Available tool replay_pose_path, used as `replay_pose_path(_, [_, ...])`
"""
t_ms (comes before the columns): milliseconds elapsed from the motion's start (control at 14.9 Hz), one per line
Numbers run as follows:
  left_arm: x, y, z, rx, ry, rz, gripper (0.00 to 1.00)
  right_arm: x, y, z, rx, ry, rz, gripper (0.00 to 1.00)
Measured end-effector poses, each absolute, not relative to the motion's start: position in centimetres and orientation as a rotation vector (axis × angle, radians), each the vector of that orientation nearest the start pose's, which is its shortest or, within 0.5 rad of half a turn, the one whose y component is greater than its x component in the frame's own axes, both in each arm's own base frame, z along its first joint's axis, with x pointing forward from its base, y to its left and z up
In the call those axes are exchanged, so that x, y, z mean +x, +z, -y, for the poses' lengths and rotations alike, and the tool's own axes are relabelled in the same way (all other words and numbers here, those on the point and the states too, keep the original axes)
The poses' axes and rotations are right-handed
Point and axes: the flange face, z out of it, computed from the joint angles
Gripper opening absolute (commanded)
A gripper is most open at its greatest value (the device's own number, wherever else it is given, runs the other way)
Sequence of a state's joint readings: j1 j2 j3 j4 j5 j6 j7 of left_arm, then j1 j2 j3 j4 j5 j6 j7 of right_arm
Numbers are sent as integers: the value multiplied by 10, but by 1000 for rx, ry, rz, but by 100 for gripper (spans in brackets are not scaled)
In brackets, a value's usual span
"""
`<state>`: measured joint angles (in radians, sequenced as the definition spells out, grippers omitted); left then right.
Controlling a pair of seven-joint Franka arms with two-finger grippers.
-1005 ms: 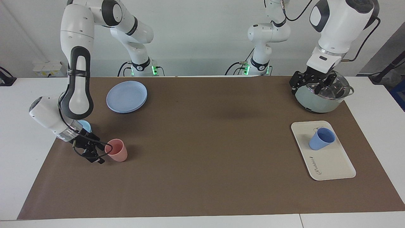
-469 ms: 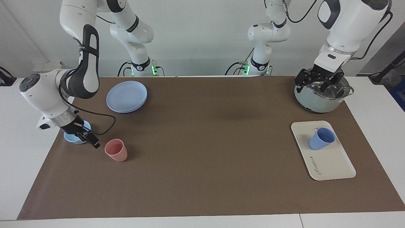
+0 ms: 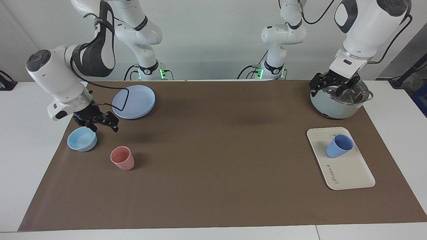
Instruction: Place cup on tray
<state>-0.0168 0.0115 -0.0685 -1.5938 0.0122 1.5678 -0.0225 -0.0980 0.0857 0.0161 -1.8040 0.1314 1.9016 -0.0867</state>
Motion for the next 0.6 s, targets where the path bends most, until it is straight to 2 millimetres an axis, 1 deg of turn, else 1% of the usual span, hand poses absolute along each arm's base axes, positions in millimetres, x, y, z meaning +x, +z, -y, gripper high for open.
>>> replay_pose_path(134, [555, 608, 41, -3127, 56, -84, 100, 574, 520, 16, -3025, -37, 52, 100])
replay_pose_path(268, [555, 608, 39, -3127, 56, -79, 100, 565, 536, -5, -3047, -40, 110, 100])
replay_pose_path(402, [555, 607, 39, -3127, 57, -80, 100, 561, 541, -15, -3098, -39, 144, 100])
replay_pose_path(536, [555, 607, 39, -3127, 57, -80, 100, 562, 544, -24, -3161, -47, 187, 100])
replay_pose_path(603, [555, 607, 39, -3127, 57, -80, 100, 563, 548, -27, -3174, -53, 180, 100])
